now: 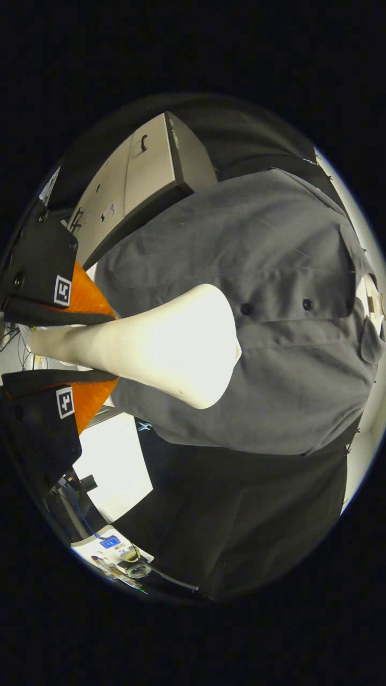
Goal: Iron the clothes twice with a garment steamer, once on the left side and once on the right side.
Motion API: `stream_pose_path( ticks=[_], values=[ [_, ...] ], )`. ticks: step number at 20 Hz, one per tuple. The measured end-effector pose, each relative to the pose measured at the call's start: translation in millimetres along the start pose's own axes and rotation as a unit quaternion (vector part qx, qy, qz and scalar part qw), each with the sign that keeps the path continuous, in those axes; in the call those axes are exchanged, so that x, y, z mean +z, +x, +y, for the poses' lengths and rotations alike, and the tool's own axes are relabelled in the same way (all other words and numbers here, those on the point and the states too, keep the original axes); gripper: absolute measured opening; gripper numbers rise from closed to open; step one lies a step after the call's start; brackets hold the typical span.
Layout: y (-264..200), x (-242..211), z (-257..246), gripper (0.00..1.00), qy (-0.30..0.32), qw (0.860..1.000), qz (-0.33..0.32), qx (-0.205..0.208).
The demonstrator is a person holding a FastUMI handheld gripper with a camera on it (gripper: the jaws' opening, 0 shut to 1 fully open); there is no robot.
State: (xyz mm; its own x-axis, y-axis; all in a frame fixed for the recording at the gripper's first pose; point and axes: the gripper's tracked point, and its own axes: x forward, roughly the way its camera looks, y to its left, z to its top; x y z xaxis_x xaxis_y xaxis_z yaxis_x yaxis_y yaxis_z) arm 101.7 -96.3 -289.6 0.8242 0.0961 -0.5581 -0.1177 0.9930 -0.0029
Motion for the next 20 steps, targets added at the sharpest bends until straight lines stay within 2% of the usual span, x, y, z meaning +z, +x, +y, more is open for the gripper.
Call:
stream_pose_path(
  ticks=[12, 20],
  values=[
    [-66.8, 165.4, -32.6, 0.4, -0.01, 0.993, -0.114, 0.009],
    [-66.8, 242.8, -51.0, 0.4, -0.008, 0.986, -0.164, 0.006]
  ],
)
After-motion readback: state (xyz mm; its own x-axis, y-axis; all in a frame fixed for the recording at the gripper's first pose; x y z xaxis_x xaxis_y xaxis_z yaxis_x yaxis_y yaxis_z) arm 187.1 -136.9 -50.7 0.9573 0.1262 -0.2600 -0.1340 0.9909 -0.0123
